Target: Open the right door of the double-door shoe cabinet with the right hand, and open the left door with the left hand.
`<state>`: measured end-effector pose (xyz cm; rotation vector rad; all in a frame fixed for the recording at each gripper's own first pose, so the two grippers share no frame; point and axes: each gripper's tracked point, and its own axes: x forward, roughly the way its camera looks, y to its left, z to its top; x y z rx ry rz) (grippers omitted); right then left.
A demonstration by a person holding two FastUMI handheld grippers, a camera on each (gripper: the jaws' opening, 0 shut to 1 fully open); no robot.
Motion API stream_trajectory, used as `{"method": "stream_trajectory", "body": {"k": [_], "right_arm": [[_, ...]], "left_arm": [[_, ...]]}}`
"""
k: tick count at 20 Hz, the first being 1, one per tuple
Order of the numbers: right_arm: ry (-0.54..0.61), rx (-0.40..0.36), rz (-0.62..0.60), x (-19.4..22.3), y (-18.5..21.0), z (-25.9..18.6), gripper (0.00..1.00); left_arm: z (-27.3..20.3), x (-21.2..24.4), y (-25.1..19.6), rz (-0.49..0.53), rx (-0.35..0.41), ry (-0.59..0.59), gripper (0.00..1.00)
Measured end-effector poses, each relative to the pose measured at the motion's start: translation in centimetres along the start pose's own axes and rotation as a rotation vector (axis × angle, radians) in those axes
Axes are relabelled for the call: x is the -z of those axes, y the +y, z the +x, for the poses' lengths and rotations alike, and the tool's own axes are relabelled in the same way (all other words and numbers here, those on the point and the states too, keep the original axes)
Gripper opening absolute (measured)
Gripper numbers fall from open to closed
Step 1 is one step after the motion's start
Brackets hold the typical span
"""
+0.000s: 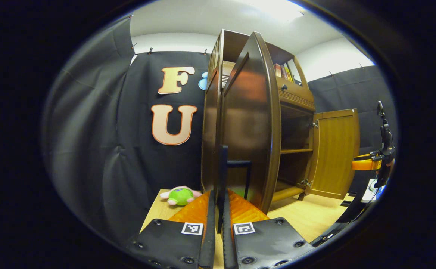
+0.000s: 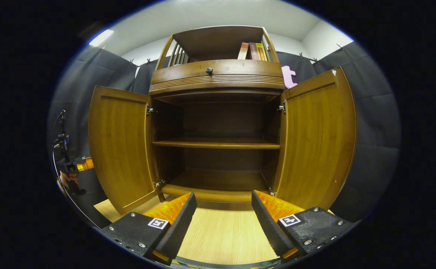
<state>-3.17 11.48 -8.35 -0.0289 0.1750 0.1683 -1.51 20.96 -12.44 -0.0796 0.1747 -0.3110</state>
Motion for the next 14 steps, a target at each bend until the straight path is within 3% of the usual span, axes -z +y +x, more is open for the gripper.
{"method": "stream_trajectory", "body": {"k": [3, 8, 9, 11, 12, 13, 14], "right_arm": [[0.004, -0.022, 0.002, -0.2, 0.2, 0.4, 0.92], [-0.009, -0.056, 0.004, -0.9, -0.5, 1.4, 0.92], [-0.017, -0.059, 0.011, -1.2, -0.8, 1.5, 1.0], [-0.032, -0.067, 0.03, -1.6, -1.5, 1.6, 1.0], [-0.035, -0.071, 0.039, -1.7, -1.9, 1.5, 1.0], [-0.036, -0.077, 0.044, -1.7, -2.3, 1.2, 0.92], [-0.039, -0.081, 0.047, -1.8, -2.7, 1.0, 1.0]], "left_arm": [[-4.0, 0.1, 0.1, -0.026, -0.065, 0.007, 0.17], [-8.7, -5.1, -2.3, 0.028, -0.245, -0.079, 0.16], [-8.8, -6.2, -3.8, 0.028, -0.259, -0.105, 0.16], [-7.0, -7.4, -7.8, 0.019, -0.255, -0.138, 0.14], [-5.4, -7.3, -9.8, 0.014, -0.248, -0.142, 0.08], [-4.1, -7.6, -11.8, 0.003, -0.233, -0.144, 0.09], [-2.5, -7.5, -13.9, -0.013, -0.207, -0.142, 0.16]]}}
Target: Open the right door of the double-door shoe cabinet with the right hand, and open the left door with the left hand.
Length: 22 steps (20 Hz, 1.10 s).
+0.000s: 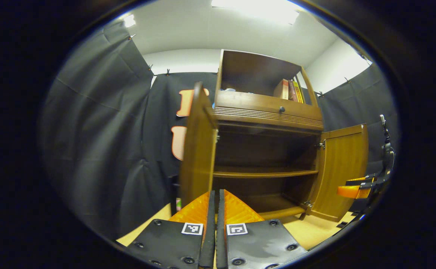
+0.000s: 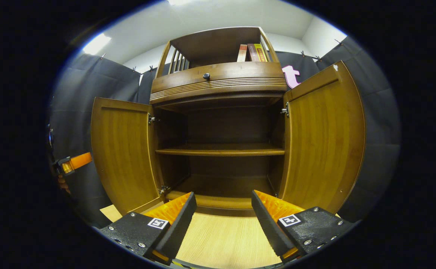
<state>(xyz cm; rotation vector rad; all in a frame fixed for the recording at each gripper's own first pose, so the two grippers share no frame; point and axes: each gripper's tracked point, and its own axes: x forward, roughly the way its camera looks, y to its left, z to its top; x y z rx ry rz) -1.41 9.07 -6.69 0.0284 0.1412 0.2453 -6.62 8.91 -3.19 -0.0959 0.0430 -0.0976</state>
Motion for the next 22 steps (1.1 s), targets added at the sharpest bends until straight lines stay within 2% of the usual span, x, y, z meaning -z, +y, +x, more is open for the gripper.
{"method": "stream_trajectory", "body": {"k": [1, 3, 4, 5, 6, 7, 8, 9, 10, 12, 14, 17, 18, 22], "right_arm": [[-0.004, -0.004, 0.002, -0.1, -0.4, -0.3, 1.0], [-0.013, -0.005, 0.005, -0.3, -1.2, -0.9, 1.0], [-0.018, -0.005, 0.005, -0.4, -1.6, -1.2, 0.92], [-0.025, -0.001, 0.003, -0.4, -2.1, -1.5, 0.92], [-0.03, 0.002, 0.001, -0.5, -2.5, -1.8, 0.92], [-0.03, 0.005, -0.001, -0.3, -3.0, -2.0, 0.92], [-0.029, 0.012, 0.001, -0.1, -3.5, -2.2, 0.92], [-0.028, 0.018, 0.003, 0.1, -4.2, -2.4, 0.92], [-0.029, 0.025, 0.006, 0.3, -4.9, -2.6, 0.92], [-0.027, 0.033, 0.015, 0.6, -5.8, -2.9, 0.92], [-0.026, 0.038, 0.027, 0.9, -6.6, -3.0, 0.92], [-0.039, 0.04, 0.048, 0.7, -7.2, -3.0, 0.92], [-0.044, 0.041, 0.049, 0.6, -7.3, -3.0, 0.92], [-0.042, 0.044, 0.042, 0.9, -7.5, -2.9, 0.92]], "left_arm": [[1.0, 0.5, -2.2, -0.017, 0.014, 0.004, 0.09], [2.8, 1.6, -5.1, -0.009, 0.0, 0.012, 0.09], [3.4, 2.1, -5.9, 0.009, -0.013, 0.019, 0.17], [4.0, 2.8, -7.0, 0.02, -0.023, 0.025, 0.11], [4.5, 3.5, -8.5, 0.004, -0.011, 0.034, 0.12], [4.6, 4.2, -10.4, -0.026, 0.014, 0.044, 0.05], [4.7, 4.5, -11.8, -0.037, 0.028, 0.045, 0.16], [4.9, 4.6, -12.6, -0.022, 0.021, 0.029, 0.18], [5.1, 4.1, -13.1, 0.007, 0.006, 0.0, 0.26], [6.0, 2.9, -15.0, 0.049, 0.031, -0.042, 0.42], [6.7, 2.7, -16.0, 0.042, 0.053, -0.046, 0.57], [7.0, 3.1, -16.1, 0.03, 0.032, -0.025, 0.79], [7.0, 3.2, -16.0, 0.029, 0.02, -0.02, 0.92], [6.7, 3.3, -15.5, 0.014, -0.01, -0.007, 0.95]]}}
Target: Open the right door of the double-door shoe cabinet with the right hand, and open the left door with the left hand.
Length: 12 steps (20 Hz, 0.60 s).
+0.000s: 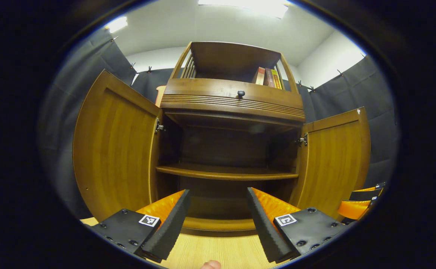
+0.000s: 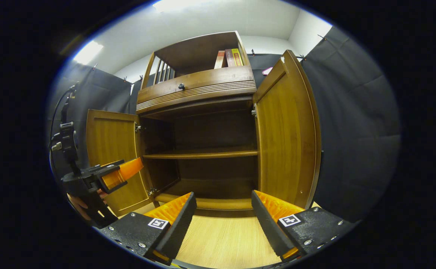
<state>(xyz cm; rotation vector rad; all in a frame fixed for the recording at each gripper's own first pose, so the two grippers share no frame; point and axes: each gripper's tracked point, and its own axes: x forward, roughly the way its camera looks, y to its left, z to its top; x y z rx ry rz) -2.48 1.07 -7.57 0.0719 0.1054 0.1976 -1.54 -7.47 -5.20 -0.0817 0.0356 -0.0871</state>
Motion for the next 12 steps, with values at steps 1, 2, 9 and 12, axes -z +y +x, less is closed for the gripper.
{"method": "stream_trajectory", "body": {"k": [1, 2, 9, 12], "right_arm": [[0.004, -0.002, 0.002, 0.2, 0.0, 0.1, 0.92], [0.006, -0.005, 0.006, 0.2, 0.1, 0.0, 0.92], [0.017, -0.004, -0.004, 0.8, 0.5, -0.2, 0.92], [0.018, -0.008, -0.003, 0.7, 0.8, -0.2, 0.92]], "left_arm": [[0.0, 0.0, 0.3, 0.002, -0.009, 0.002, 0.95], [0.0, 0.0, 0.5, 0.005, -0.014, 0.007, 0.95], [0.0, -0.3, 1.8, 0.021, -0.039, 0.008, 0.95], [0.0, -0.6, 1.7, 0.028, -0.033, 0.001, 0.95]]}}
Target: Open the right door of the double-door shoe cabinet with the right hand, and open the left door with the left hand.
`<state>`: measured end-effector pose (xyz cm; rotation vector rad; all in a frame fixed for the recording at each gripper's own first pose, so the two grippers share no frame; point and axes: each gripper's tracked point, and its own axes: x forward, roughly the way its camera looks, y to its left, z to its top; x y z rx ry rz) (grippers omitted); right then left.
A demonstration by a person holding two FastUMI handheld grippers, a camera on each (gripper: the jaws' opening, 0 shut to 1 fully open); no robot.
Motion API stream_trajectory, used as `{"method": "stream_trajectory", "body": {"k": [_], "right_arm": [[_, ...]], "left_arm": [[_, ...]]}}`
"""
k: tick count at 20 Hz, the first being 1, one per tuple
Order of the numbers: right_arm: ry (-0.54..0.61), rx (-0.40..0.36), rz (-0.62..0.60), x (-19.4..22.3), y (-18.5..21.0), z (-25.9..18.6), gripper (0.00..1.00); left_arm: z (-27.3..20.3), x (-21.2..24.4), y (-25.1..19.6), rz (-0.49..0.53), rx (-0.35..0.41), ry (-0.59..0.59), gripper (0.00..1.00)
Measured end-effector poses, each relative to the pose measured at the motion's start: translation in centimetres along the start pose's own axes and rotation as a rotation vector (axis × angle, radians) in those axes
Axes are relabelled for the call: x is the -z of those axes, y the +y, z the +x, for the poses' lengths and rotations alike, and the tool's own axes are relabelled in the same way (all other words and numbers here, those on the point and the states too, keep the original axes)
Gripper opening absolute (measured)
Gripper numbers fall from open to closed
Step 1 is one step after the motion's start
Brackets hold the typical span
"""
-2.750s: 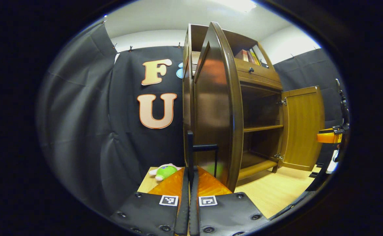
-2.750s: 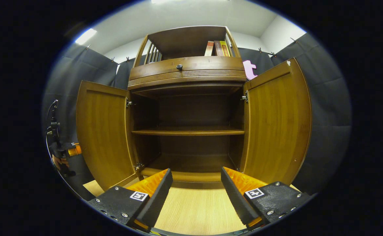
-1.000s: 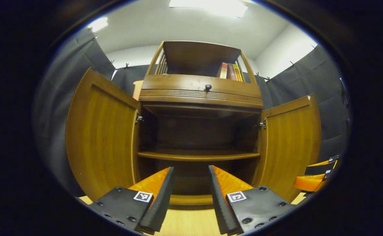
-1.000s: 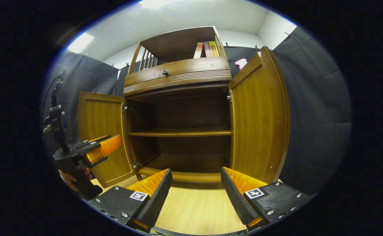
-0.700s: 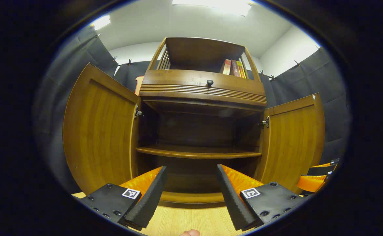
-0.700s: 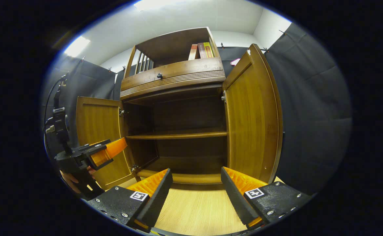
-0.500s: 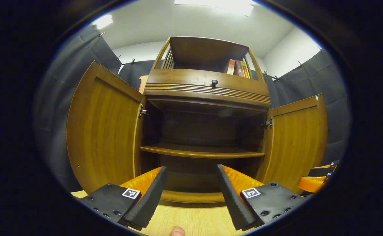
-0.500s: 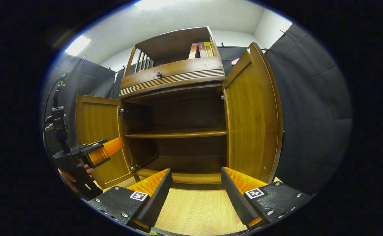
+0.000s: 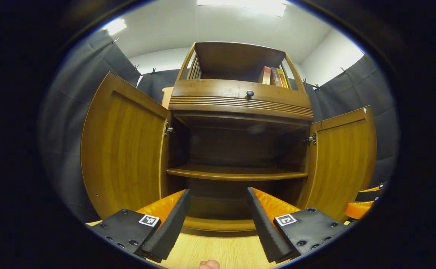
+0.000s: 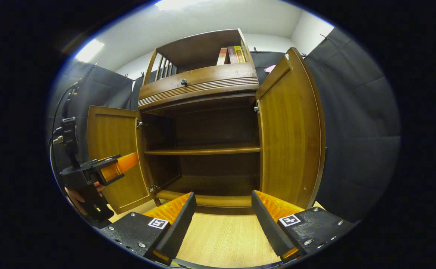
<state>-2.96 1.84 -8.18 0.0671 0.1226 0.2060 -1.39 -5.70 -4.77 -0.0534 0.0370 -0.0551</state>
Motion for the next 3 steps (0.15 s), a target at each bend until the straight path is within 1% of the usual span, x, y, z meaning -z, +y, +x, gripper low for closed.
{"method": "stream_trajectory", "body": {"k": [3], "right_arm": [[0.004, 0.005, 0.005, 0.26, 0.05, -0.21, 0.92]], "left_arm": [[-0.22, 0.03, 0.01, 0.012, 0.004, -0.005, 0.95]]}}
